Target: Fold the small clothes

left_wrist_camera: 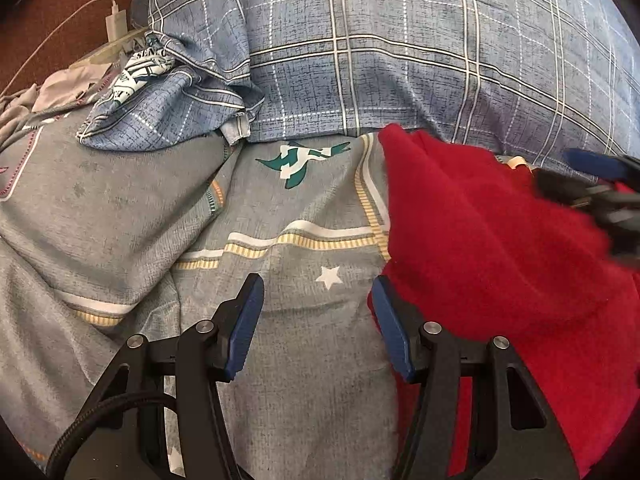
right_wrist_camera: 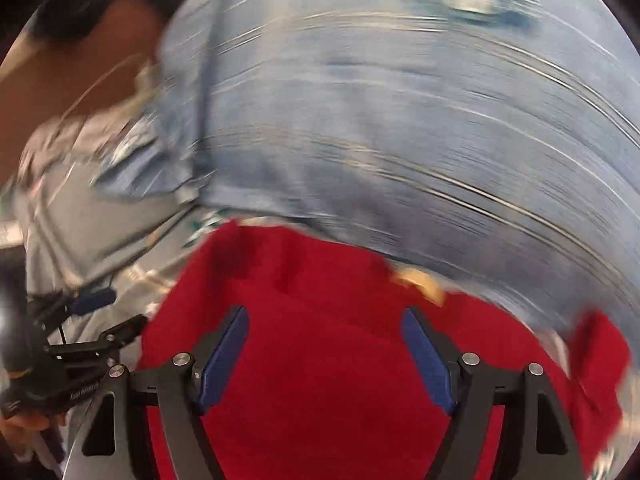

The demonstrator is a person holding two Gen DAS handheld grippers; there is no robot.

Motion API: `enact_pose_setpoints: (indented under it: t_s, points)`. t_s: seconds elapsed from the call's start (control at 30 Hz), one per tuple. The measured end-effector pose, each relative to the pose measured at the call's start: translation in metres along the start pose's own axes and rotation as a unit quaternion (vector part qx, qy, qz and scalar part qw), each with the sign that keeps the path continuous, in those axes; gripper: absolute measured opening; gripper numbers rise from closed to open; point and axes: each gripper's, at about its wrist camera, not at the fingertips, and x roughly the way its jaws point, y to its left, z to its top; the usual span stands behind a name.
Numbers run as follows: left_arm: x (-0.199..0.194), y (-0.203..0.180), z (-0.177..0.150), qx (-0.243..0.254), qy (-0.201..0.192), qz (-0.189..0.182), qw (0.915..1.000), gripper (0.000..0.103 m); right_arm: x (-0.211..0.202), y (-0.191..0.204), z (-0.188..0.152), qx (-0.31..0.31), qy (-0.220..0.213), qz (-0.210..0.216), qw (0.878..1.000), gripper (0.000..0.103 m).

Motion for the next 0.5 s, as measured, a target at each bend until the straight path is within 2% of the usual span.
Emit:
enact_pose_setpoints:
  t_s: [0.07, 0.13, 0.17, 0.2, 0.27, 0.37, 0.4, 0.43, 0.5]
  points:
    - [0.002, 0.001, 0.000, -0.002, 0.001, 0.002, 1.0000, 0.056, 0.030, 0.017, 0.005, -0.030, 0.024, 0.009, 0.999, 0.073]
    - [0.006, 0.003, 0.001, -0.003, 0.007, 0.006, 1.0000, 0.056, 0.054, 0.020, 0.007, -0.029, 0.051, 0.031, 0.998, 0.053]
    - [0.009, 0.004, 0.002, -0.004, 0.012, 0.007, 0.9999, 0.056, 0.066, 0.017, 0.008, -0.027, 0.070, 0.044, 0.996, 0.031]
    - [0.012, 0.006, 0.002, -0.009, 0.020, 0.003, 0.9998, 0.056, 0.074, 0.016, 0.006, -0.030, 0.088, 0.050, 0.994, 0.015]
    - [0.013, 0.009, 0.003, -0.020, 0.026, -0.006, 0.9994, 0.056, 0.071, 0.016, 0.003, -0.036, 0.083, 0.048, 0.995, 0.004]
    - [0.008, 0.009, 0.005, -0.023, 0.013, 0.000, 0.9997, 0.056, 0.052, 0.012, 0.007, -0.038, 0.046, 0.029, 0.998, 0.003]
    - [0.007, 0.008, 0.005, -0.022, 0.009, 0.004, 0.9997, 0.056, 0.046, 0.008, 0.009, -0.030, 0.031, 0.009, 0.999, 0.003]
    - [0.007, 0.008, 0.006, -0.022, 0.007, 0.005, 0.9997, 0.056, 0.045, 0.005, 0.010, -0.027, 0.026, -0.012, 0.999, 0.003]
    - [0.007, 0.007, 0.006, -0.023, 0.009, 0.003, 0.9997, 0.056, 0.051, -0.001, 0.010, -0.006, 0.037, -0.020, 0.999, 0.003]
